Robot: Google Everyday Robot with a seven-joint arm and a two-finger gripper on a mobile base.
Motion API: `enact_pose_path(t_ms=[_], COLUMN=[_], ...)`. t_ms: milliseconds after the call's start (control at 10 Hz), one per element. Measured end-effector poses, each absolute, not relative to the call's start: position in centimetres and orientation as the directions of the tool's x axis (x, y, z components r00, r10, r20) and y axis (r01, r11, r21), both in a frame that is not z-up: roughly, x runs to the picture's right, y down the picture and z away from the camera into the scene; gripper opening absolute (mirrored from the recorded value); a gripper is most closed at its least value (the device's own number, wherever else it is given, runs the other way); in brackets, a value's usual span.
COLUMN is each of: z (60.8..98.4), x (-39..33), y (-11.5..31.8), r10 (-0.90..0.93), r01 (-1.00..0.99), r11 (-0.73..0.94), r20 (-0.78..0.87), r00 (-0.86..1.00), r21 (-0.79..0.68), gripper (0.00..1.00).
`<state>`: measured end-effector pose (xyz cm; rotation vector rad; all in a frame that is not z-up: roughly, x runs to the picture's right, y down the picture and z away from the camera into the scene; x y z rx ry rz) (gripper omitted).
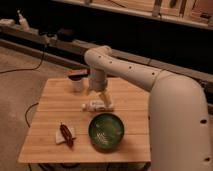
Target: Drag the ceramic bowl in a circle
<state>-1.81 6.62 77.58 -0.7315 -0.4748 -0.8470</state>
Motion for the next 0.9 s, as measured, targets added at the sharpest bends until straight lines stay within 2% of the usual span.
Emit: enact_pose_path(t_ms=[400, 900], z=[73.6, 73.8], x=[1.0, 0.1], y=[8.1, 9.1], r10=[-0.688, -0.716], r01=[0.94, 0.966], r11=[0.334, 0.256], r20=[0.665, 0.68], r00=[0.291, 0.158], r21=[-0.065, 0.046], gripper=[0.8, 0.8])
